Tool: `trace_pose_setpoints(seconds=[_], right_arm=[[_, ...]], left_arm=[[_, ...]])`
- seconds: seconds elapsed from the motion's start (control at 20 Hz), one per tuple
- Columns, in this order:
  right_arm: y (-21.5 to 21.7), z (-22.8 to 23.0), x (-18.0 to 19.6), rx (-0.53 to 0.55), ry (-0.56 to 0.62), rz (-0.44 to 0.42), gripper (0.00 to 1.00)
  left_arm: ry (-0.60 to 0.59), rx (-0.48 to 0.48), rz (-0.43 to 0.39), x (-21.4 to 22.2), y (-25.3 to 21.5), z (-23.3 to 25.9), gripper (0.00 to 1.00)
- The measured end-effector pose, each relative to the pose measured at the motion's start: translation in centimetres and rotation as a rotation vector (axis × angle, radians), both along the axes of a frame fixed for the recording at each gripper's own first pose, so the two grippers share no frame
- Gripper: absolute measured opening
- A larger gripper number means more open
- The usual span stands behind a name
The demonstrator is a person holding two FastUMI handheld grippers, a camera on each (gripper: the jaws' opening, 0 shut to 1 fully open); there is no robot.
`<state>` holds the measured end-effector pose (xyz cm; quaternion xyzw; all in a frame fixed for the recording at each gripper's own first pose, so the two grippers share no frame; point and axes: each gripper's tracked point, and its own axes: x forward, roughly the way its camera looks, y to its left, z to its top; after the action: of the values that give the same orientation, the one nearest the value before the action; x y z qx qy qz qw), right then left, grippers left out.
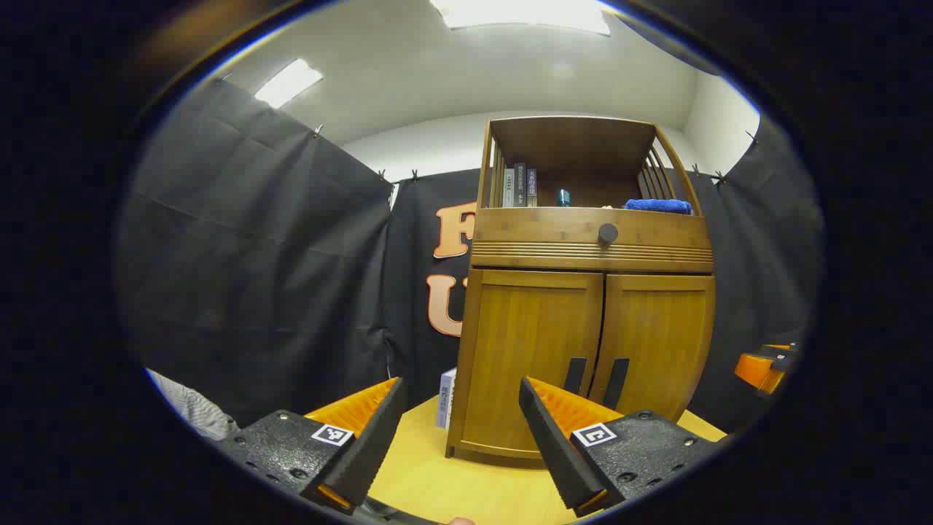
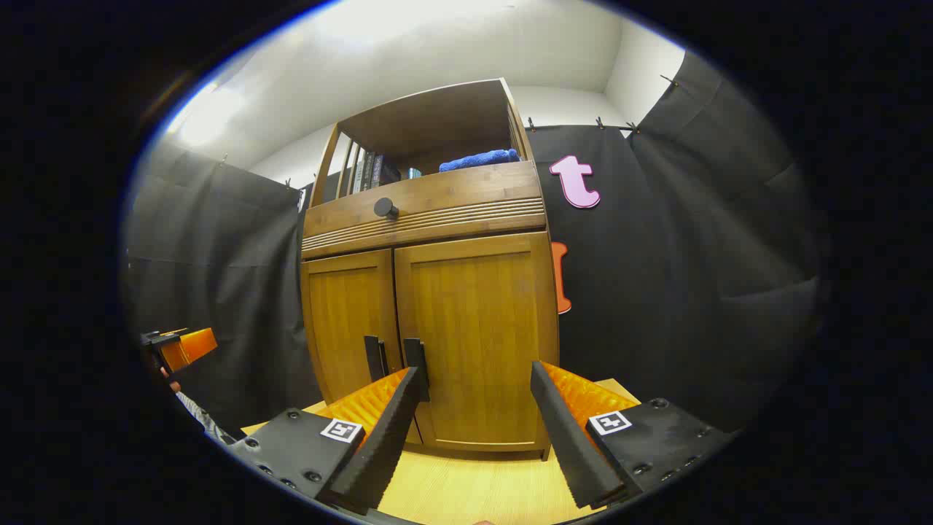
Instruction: Open the right door of the double-door shoe cabinet with the right hand, and open the left door with the left hand.
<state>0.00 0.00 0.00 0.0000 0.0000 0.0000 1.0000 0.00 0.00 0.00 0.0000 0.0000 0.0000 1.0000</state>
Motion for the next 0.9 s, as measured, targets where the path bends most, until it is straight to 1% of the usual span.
trace_pose_setpoints(seconds=[0.05, 0.1, 0.15, 0.2, 0.25, 0.3, 0.35, 0.4, 0.45, 0.5, 0.55, 0.6, 0.65, 0.7, 0.75, 0.8, 0.85, 0.9], right_arm=[[-0.1, -0.1, 0.2, 0.003, 0.001, -0.021, 1.00], [0.0, 0.0, 0.5, 0.006, 0.000, -0.045, 0.97], [-0.2, -0.2, 0.6, 0.005, 0.001, -0.075, 1.00], [-0.2, -0.3, 0.6, 0.001, 0.001, -0.099, 0.98], [-0.2, -0.3, 0.6, 0.001, -0.003, -0.117, 0.97], [-0.2, -0.3, 0.7, 0.005, -0.004, -0.134, 0.97], [-0.2, -0.4, 0.6, 0.011, -0.003, -0.149, 0.97], [-0.2, -0.4, 0.5, 0.015, -0.010, -0.162, 1.00], [-0.2, -0.1, 0.4, 0.019, -0.017, -0.175, 0.97], [-0.3, -0.1, 0.3, 0.018, -0.018, -0.186, 1.00], [-0.3, -0.2, 0.2, 0.013, -0.016, -0.192, 0.98], [-0.2, -0.2, 0.1, 0.005, -0.015, -0.199, 0.97], [-0.2, -0.1, 0.0, -0.002, -0.020, -0.204, 0.97], [0.0, -0.1, -0.1, -0.005, -0.020, -0.206, 0.97], [0.3, -0.2, 0.0, -0.008, -0.017, -0.206, 0.98], [0.6, -0.3, -0.1, -0.008, -0.015, -0.205, 0.98], [0.9, -0.3, -0.2, -0.008, -0.015, -0.200, 0.98], [1.2, -0.3, -0.2, -0.008, -0.013, -0.195, 0.98]], left_arm=[[0.006, -0.005, -0.020, 1.2, -0.4, -0.1, 0.94], [0.002, -0.017, -0.041, 2.3, -0.8, -0.1, 0.94], [-0.001, -0.030, -0.059, 3.7, -1.1, -0.2, 0.92], [-0.001, -0.040, -0.082, 4.7, -1.4, -0.4, 0.94], [0.002, -0.048, -0.104, 5.5, -1.7, -0.6, 0.92], [0.009, -0.053, -0.121, 6.2, -1.8, -0.9, 0.92], [0.016, -0.057, -0.141, 6.7, -2.0, -1.3, 0.98], [0.016, -0.059, -0.162, 7.1, -2.2, -1.4, 0.94], [0.013, -0.055, -0.166, 7.5, -2.0, -1.5, 0.92], [0.007, -0.051, -0.161, 7.5, -1.5, -1.5, 0.92], [0.000, -0.049, -0.157, 7.4, -1.6, -1.3, 0.91], [-0.005, -0.048, -0.159, 7.3, -1.7, -1.2, 0.98], [-0.007, -0.048, -0.162, 7.4, -1.6, -1.2, 0.98], [-0.007, -0.047, -0.163, 7.4, -1.5, -1.2, 0.94], [-0.004, -0.048, -0.164, 7.4, -1.5, -1.3, 0.94], [-0.002, -0.049, -0.164, 7.4, -1.5, -1.4, 0.98], [-0.003, -0.050, -0.161, 7.4, -1.4, -1.3, 0.94], [-0.003, -0.050, -0.155, 7.4, -1.3, -1.2, 0.94]])
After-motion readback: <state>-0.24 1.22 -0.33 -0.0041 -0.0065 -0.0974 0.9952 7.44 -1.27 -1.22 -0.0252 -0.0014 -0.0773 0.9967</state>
